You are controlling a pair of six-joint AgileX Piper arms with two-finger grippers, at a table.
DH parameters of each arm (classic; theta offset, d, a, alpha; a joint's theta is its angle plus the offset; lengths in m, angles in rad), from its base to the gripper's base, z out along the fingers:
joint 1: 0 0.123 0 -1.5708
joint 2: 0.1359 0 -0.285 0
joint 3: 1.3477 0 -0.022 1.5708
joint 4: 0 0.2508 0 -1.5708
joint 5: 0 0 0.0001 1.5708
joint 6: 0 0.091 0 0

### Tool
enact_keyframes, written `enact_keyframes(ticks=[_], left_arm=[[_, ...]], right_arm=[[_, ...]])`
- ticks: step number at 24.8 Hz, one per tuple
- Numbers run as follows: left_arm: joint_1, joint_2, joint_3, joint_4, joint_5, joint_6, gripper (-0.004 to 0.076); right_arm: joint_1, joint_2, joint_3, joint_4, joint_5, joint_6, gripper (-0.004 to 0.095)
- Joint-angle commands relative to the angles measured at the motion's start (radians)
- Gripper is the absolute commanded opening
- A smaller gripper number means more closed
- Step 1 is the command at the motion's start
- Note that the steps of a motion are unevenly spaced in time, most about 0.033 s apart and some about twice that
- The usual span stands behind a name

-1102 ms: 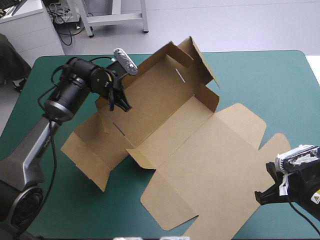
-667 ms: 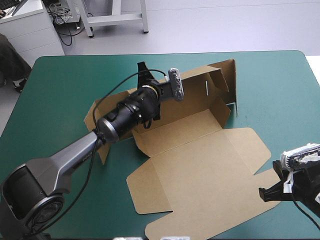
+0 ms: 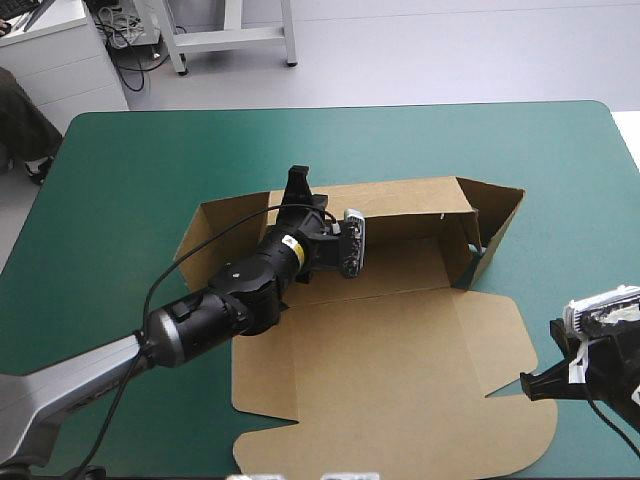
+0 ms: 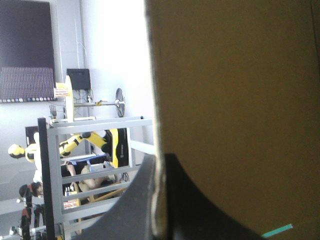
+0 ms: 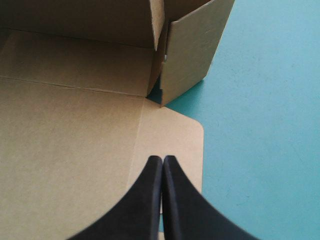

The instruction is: Fold the box

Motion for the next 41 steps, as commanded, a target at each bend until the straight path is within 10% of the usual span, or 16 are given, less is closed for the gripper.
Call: enact_keyframes(ticks=[1,14,33,41], left_arm=[[-0.006,-0.084,0.028,0.093,-0.048,-0.023,-0.0032],[-0.006,-0.101,0.132,0.367,-0.166,-0.267,-0.0032],[-0.004,-0.04,0.134,0.396,-0.042,-0.427,-0.0032],[-0.004,-0.04,0.134,0.395,-0.042,-0.45,-0.0032]], right_arm=[[-0.006,0.005,-0.034,0.005,-0.074,-0.002,-0.0023],[-0.006,0.005,-0.034,0.005,-0.072,0.006,-0.0023],[-0.006,0.007,-0.034,-0.002,-0.172,0.083,-0.0015],[-0.006,0.243,-0.171,-0.055,-0.26,0.174,0.0656]])
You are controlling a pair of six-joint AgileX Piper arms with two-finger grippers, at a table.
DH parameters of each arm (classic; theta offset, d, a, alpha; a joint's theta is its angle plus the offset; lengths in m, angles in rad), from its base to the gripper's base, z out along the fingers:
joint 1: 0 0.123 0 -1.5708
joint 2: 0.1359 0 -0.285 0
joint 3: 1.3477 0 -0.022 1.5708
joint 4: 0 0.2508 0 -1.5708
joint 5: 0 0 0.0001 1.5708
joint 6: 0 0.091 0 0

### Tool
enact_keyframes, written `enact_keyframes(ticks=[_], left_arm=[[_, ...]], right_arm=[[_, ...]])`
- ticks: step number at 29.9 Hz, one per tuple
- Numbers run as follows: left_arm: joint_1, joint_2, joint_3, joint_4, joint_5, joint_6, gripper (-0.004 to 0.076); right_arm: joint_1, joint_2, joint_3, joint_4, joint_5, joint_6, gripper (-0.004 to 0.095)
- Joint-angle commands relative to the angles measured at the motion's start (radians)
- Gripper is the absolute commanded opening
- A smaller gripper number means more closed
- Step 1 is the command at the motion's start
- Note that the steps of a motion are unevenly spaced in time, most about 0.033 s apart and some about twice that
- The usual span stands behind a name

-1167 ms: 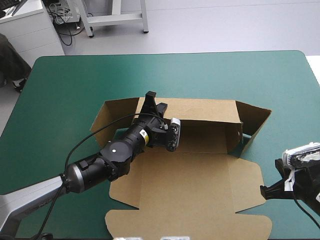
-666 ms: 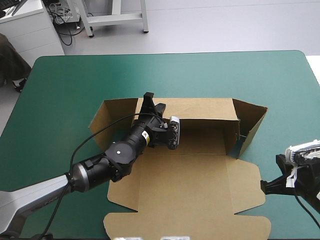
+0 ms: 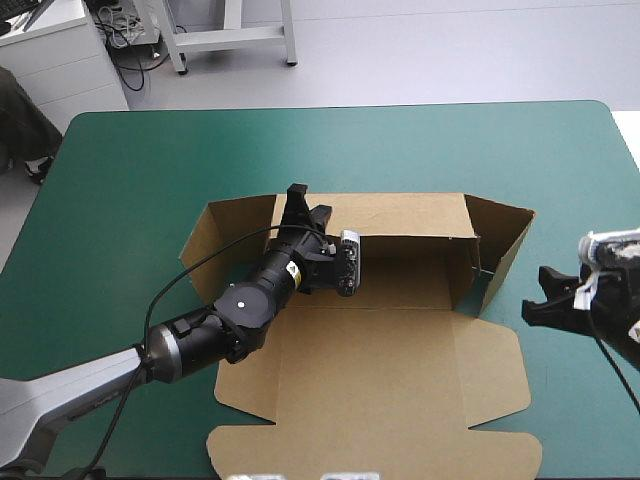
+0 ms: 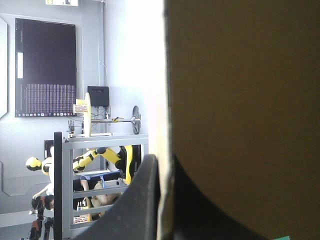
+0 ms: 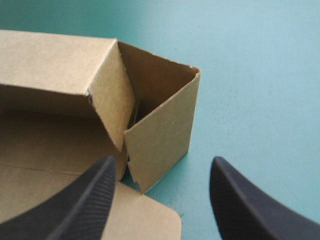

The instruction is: Fold the box

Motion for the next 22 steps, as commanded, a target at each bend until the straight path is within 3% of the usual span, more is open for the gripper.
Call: enact_keyframes(ticks=[1,9,22], left_arm=[[-0.004,-0.025,-0.024,-0.004,0.029,-0.021,-0.0032],[-0.004,-0.025,-0.024,-0.016,0.039,-0.046,-0.0032],[-0.004,-0.025,-0.024,-0.024,0.072,-0.046,-0.0032]], right_arm=[[-0.006,0.096,-0.096,-0.009,-0.1,0.01,0.0658],[-0.006,0.326,-0.313,-0.009,-0.09,0.01,0.0656],[-0.006,0.719,-0.708,0.017,0.061,0.0,0.0656]])
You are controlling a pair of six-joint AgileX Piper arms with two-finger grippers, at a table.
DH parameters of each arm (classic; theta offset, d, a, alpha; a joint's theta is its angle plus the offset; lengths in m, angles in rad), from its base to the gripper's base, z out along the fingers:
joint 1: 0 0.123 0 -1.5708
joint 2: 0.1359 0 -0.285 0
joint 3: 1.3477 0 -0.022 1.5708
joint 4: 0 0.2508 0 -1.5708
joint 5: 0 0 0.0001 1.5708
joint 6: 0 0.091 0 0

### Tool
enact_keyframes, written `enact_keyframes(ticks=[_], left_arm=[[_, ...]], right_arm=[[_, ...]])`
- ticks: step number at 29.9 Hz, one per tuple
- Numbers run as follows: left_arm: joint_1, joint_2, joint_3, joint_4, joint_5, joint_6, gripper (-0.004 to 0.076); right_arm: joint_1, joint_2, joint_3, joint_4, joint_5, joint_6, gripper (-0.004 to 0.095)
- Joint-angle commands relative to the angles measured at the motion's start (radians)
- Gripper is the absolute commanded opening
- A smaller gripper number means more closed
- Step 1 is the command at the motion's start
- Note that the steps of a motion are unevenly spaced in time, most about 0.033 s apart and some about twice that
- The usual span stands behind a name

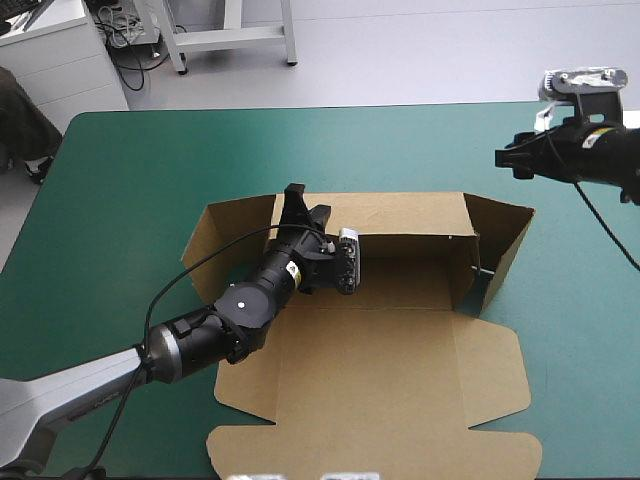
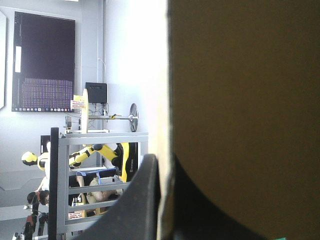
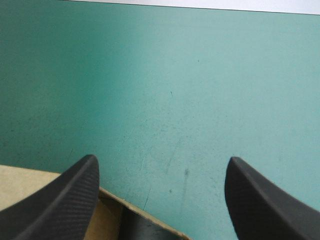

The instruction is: Fold the box

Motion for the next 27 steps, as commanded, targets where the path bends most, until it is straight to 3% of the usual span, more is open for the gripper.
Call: enact_keyframes(ticks=[1,12,16,27], left_arm=[[-0.003,-0.025,-0.024,-0.016,0.069,-0.021,-0.0032],[-0.003,-0.025,-0.024,-0.016,0.08,-0.023,-0.0032],[-0.003,-0.025,-0.024,-0.018,0.09,-0.044,-0.0032],[-0.003,-0.025,-0.024,-0.018,0.101,-0.053,-0.0032]], right_arm=[[-0.006,0.07,-0.128,0.016,0.005,-0.007,0.0656],[-0.012,0.312,-0.243,0.028,0.088,0.003,0.0655],[-0.05,0.36,-0.243,0.057,0.179,-0.001,0.0655],[-0.094,0.312,-0.208,0.086,0.253,-0.05,0.0655]])
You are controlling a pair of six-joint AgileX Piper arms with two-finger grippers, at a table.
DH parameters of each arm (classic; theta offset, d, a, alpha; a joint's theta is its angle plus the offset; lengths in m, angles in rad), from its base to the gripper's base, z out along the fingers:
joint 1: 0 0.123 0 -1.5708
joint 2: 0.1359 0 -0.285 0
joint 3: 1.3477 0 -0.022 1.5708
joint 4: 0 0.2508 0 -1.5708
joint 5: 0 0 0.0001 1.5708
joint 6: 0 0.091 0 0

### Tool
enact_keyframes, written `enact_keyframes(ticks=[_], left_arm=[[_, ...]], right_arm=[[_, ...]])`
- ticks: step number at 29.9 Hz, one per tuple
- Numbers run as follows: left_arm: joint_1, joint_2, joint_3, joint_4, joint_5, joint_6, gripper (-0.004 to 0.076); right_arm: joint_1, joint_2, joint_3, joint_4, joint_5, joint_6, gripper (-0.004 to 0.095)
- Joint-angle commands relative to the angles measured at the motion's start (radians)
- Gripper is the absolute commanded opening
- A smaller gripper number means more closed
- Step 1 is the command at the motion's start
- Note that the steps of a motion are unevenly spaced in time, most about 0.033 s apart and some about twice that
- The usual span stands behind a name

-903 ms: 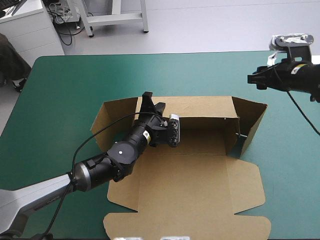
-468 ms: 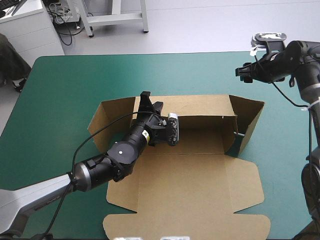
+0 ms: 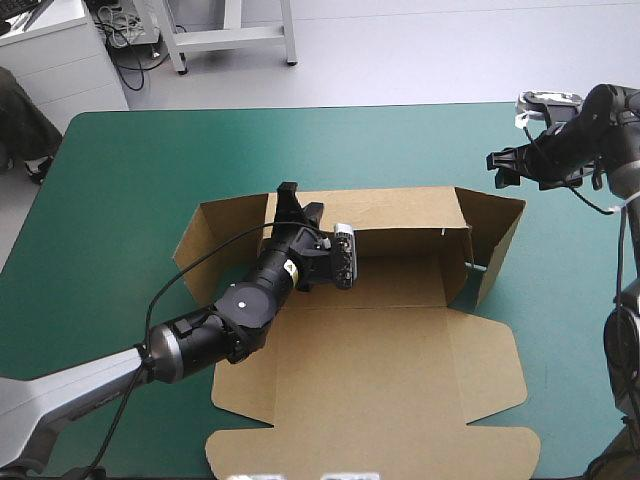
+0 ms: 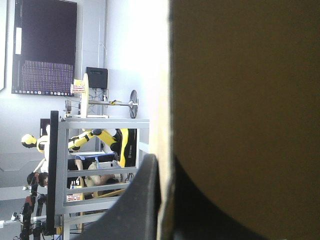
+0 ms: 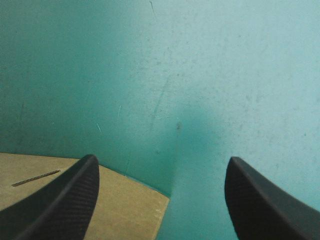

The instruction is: Fold the box

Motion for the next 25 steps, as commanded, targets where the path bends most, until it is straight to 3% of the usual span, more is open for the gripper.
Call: enact_keyframes(ticks=[1,20,25], left_arm=[[-0.003,-0.027,-0.024,-0.007,0.052,-0.025,-0.0032],[-0.003,-0.027,-0.024,0.004,0.064,-0.031,-0.0032],[-0.003,-0.027,-0.024,0.0,0.064,-0.033,-0.0032]], right_arm=[[-0.008,-0.087,0.002,0.04,0.01,-0.031,0.0653],[-0.006,-0.291,0.3,0.197,0.008,-0.194,0.0653],[-0.006,-0.378,0.43,0.247,-0.122,-0.272,0.0653]])
